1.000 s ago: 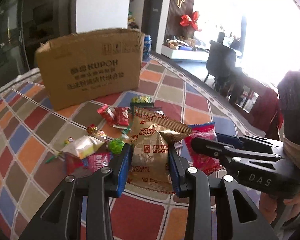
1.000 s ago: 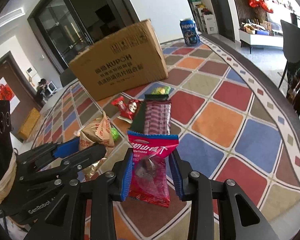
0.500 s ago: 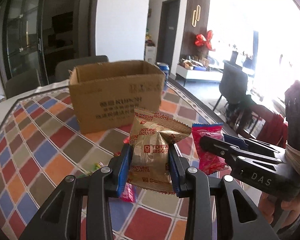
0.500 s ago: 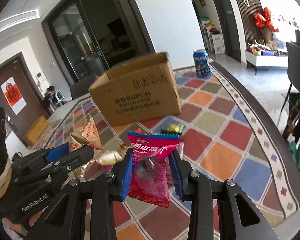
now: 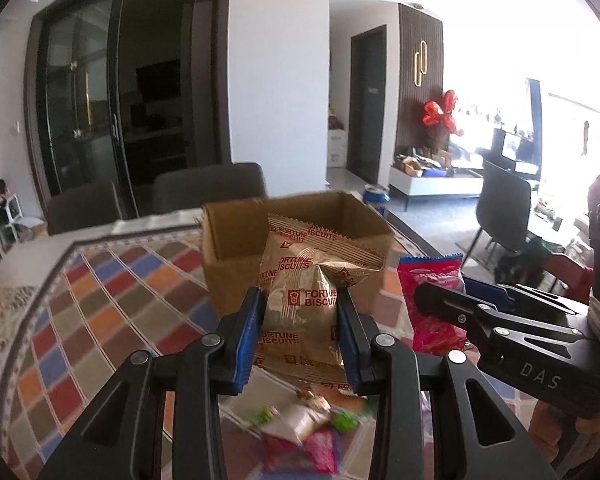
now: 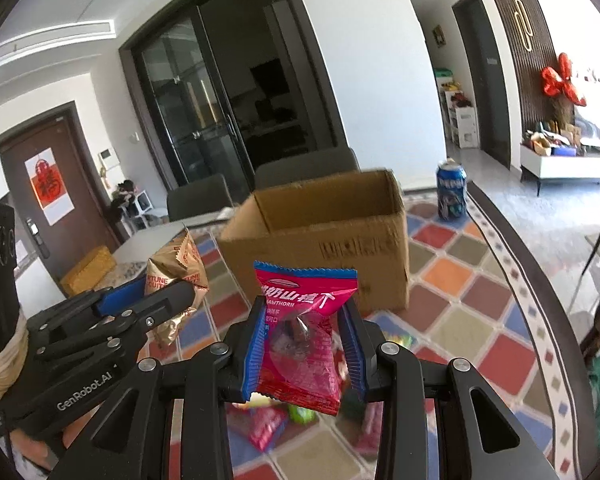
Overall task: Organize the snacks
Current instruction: 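Carry both packets into the cardboard box and open both tools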
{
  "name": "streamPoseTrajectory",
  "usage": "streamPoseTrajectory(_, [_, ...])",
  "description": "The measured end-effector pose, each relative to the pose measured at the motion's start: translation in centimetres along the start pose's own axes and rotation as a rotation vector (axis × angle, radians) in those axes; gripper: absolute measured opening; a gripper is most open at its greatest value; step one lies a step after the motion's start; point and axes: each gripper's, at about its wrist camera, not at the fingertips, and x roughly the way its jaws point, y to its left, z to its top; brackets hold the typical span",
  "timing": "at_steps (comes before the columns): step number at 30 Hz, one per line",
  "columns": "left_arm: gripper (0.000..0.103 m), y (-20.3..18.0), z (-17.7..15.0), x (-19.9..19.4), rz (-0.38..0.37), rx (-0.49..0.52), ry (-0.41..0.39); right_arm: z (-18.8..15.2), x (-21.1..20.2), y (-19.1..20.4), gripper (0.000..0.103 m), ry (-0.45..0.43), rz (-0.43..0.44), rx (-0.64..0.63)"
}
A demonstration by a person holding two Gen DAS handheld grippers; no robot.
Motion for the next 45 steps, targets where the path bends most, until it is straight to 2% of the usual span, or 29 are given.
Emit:
streamPoseTrajectory(5, [0.036,1.4,2.1,1.3,0.030,0.006,-0.013,2.5,2.2,0.2,0.036,0.002,0.036,0.015])
streamPoseTrajectory(12, [0.036,3.6,4.2,4.1,0.048,-0.017,0.008,5.6,5.3,0.6,0.036,0.011,0.037,-0.003])
streamPoseTrajectory(23, [0.036,6.7,6.8,9.7,0.018,-0.082,0.089,9.7,9.4,1.4,0.036,0.020,0.016,-0.040])
streamPoseTrajectory(34, [0.037,7.1,7.8,15.4,-0.004,-0.096,0.190,11.1,14.0,0.0,0.036,0.071,-0.024,-0.030])
streamPoseTrajectory(36, [0.042,7.2,7.8,16.1,0.014,-0.093,0.200,11.3,14.6,-0.3,0.037,0.079,-0.035,-0.028])
streamPoseTrajectory(38, [0.066,7.0,8.1,16.3,0.040,-0.086,0.203,11.3,15.0,-0.6,0.040,0.085,-0.060,-0.031])
streamPoseTrajectory(40, [0.069,6.9,8.0,15.9,0.060,-0.078,0.193,11.5,15.3,-1.1,0.053,0.092,-0.089,-0.020])
streamPoseTrajectory(45, [0.071,6.6,7.4,14.2,0.090,-0.059,0.189,11.2,14.2,-1.2,0.053,0.074,-0.117,-0.025])
